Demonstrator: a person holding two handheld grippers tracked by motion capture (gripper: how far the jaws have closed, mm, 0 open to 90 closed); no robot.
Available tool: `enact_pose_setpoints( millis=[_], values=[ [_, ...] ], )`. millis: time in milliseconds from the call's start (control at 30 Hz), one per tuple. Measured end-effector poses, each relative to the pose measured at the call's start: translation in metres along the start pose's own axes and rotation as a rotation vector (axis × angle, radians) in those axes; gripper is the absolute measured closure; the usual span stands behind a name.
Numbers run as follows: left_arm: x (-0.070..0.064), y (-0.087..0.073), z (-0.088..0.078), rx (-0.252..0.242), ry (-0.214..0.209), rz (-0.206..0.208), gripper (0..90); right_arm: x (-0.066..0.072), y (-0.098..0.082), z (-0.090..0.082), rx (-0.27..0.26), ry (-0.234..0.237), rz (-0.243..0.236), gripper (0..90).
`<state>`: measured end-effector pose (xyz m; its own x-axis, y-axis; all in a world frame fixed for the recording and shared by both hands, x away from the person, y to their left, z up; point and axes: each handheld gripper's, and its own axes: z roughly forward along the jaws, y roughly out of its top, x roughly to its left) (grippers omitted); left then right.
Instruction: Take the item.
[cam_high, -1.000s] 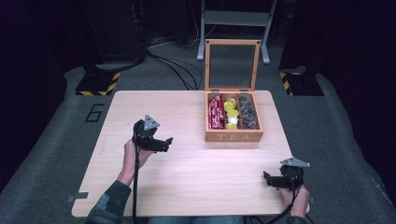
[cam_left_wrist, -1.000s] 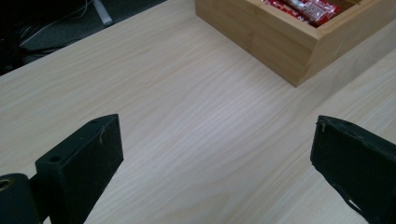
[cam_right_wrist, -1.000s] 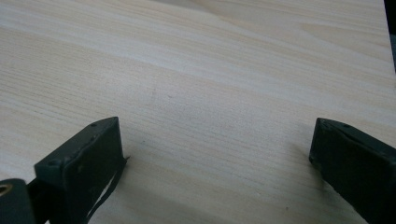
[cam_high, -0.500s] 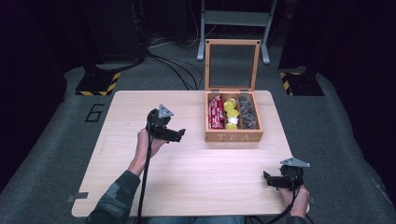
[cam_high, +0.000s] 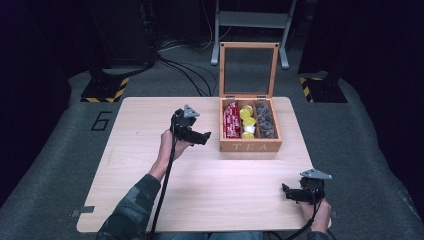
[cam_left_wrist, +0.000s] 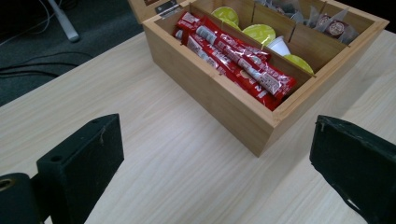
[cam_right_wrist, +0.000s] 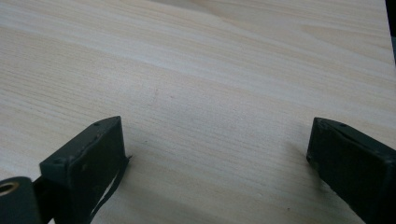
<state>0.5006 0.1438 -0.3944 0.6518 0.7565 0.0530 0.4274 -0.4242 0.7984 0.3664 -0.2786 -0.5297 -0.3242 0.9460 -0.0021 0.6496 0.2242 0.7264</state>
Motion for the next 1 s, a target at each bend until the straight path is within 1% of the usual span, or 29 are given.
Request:
enact_pose_setpoints(
  millis=[133, 167, 233, 267, 300, 333, 400, 433, 467, 533, 567, 733, 767, 800, 833, 867, 900, 1000],
  values=[
    [-0.001, 0.008, 0.005, 0.015, -0.011, 0.005, 2.4, 0.0, 0.0, 0.0, -0.001, 0.001, -0.001, 4.1],
    [-0.003, 0.011, 0.008, 0.005, -0.013, -0.002, 2.3, 0.0, 0.0, 0.0, -0.001, 0.001, 0.0, 4.1],
    [-0.004, 0.014, 0.009, 0.007, -0.009, 0.008, 2.1, 0.0, 0.0, 0.0, -0.001, 0.001, 0.0, 4.2],
    [-0.005, 0.015, 0.011, 0.007, -0.008, 0.002, 2.1, 0.0, 0.0, 0.0, -0.002, 0.001, -0.001, 4.2],
    [-0.004, 0.017, 0.013, 0.016, -0.019, 0.006, 1.9, 0.0, 0.0, 0.0, -0.002, 0.002, -0.001, 4.2],
    [-0.005, 0.019, 0.015, 0.007, -0.019, -0.008, 1.9, 0.0, 0.0, 0.0, -0.001, 0.002, -0.001, 4.3],
    [-0.005, 0.022, 0.019, 0.009, -0.024, -0.016, 1.8, 0.0, 0.0, 0.0, -0.001, 0.002, -0.001, 4.4],
    [-0.005, 0.024, 0.021, 0.015, -0.034, -0.012, 1.9, 0.0, 0.0, 0.0, -0.002, 0.003, -0.003, 4.4],
    [-0.006, 0.026, 0.023, 0.015, -0.029, -0.008, 2.0, 0.0, 0.0, 0.0, -0.002, 0.002, -0.001, 4.4],
    [-0.009, 0.029, 0.028, 0.012, -0.036, -0.017, 2.5, 0.0, 0.0, 0.0, -0.003, 0.003, -0.001, 4.6],
    [-0.009, 0.029, 0.028, 0.012, -0.036, -0.017, 2.5, 0.0, 0.0, 0.0, -0.003, 0.003, -0.001, 4.6],
    [-0.012, 0.036, 0.04, 0.013, -0.037, -0.029, 1.9, 0.0, 0.0, 0.0, -0.003, 0.004, -0.004, 4.9],
    [-0.014, 0.038, 0.044, 0.013, -0.035, -0.027, 1.9, 0.001, 0.0, -0.001, 0.0, 0.003, 0.003, 5.0],
    [-0.014, 0.038, 0.044, 0.013, -0.035, -0.027, 2.0, 0.001, 0.0, -0.001, 0.0, 0.003, 0.003, 5.0],
    [-0.015, 0.04, 0.046, 0.021, -0.042, -0.027, 2.2, 0.001, 0.0, -0.001, -0.001, 0.003, 0.002, 5.1],
    [-0.017, 0.04, 0.049, 0.014, -0.045, -0.036, 2.2, 0.001, 0.0, -0.001, -0.001, 0.003, 0.002, 5.1],
    [-0.018, 0.042, 0.052, 0.026, -0.05, -0.025, 2.5, 0.001, 0.0, -0.001, -0.001, 0.003, 0.002, 5.1],
    [-0.021, 0.044, 0.059, 0.028, -0.055, -0.031, 4.3, 0.001, 0.0, -0.001, -0.001, 0.003, 0.001, 5.2]
  ],
)
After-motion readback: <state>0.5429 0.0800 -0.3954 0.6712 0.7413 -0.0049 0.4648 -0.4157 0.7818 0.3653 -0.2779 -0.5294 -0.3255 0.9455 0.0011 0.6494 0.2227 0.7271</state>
